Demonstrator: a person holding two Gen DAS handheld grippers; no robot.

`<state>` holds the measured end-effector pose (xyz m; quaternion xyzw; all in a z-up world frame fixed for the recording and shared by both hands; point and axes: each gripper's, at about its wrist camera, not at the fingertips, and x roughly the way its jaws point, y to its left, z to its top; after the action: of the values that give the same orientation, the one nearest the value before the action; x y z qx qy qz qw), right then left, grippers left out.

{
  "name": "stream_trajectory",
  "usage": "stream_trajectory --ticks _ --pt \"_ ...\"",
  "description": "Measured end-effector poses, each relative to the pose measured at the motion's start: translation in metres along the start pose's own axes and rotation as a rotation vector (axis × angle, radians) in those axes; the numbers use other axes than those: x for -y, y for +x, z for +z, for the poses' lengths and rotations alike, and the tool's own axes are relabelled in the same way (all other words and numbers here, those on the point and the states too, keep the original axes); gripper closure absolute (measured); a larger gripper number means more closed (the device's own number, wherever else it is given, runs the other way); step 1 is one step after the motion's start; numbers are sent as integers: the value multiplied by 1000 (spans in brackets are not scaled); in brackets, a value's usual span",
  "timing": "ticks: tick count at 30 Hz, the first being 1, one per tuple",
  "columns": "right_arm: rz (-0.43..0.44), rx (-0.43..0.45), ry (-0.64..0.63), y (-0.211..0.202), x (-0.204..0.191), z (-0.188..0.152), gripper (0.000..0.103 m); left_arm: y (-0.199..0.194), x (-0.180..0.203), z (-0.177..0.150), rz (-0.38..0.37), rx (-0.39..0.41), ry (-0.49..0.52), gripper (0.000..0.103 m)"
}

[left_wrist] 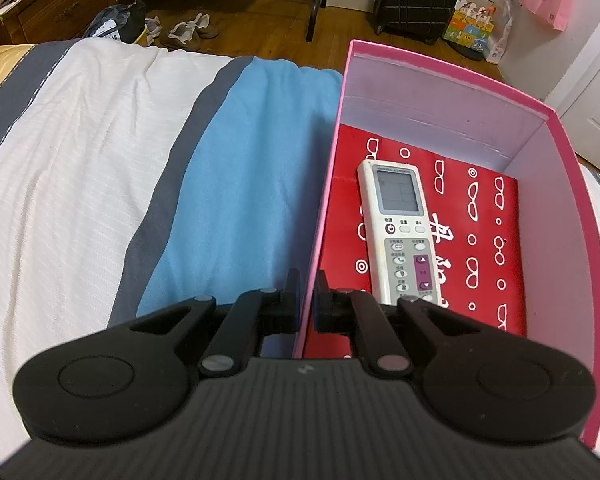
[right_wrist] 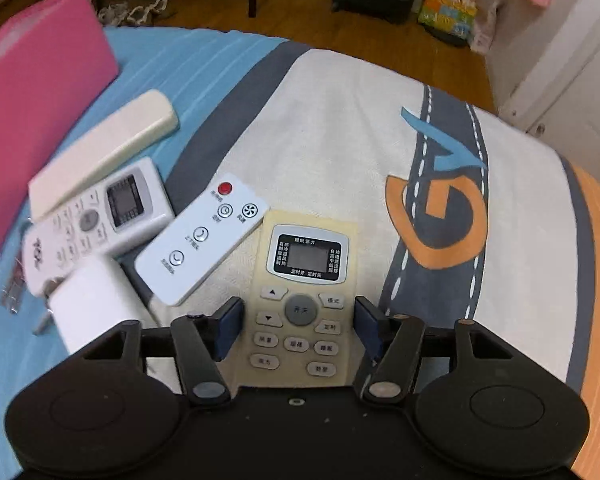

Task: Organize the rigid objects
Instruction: 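Grasp the cream TCL remote with the right gripper, then lower the cream TCL remote into the box beside the white remote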

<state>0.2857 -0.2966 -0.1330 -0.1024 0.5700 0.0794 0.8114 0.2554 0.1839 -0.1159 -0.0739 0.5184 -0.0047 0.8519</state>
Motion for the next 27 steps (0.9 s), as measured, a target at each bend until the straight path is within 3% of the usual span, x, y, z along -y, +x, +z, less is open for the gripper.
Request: stream_trajectory --ticks 4,10,18,23,27 --pt "-38 21 108 -9 11 0 41 4 1 0 5 -4 3 98" --pt "-71 92 170 -35 16 -9 41 1 1 -1 1 4 -2 98" --pt "-90 246 146 -83 -9 -4 41 0 -1 0 2 11 3 98" --pt "21 401 122 -124 -41 4 41 -1 -4 -1 -13 17 -6 98" --pt "199 445 64 -147 -89 8 41 -1 -5 -1 -26 17 -22 98"
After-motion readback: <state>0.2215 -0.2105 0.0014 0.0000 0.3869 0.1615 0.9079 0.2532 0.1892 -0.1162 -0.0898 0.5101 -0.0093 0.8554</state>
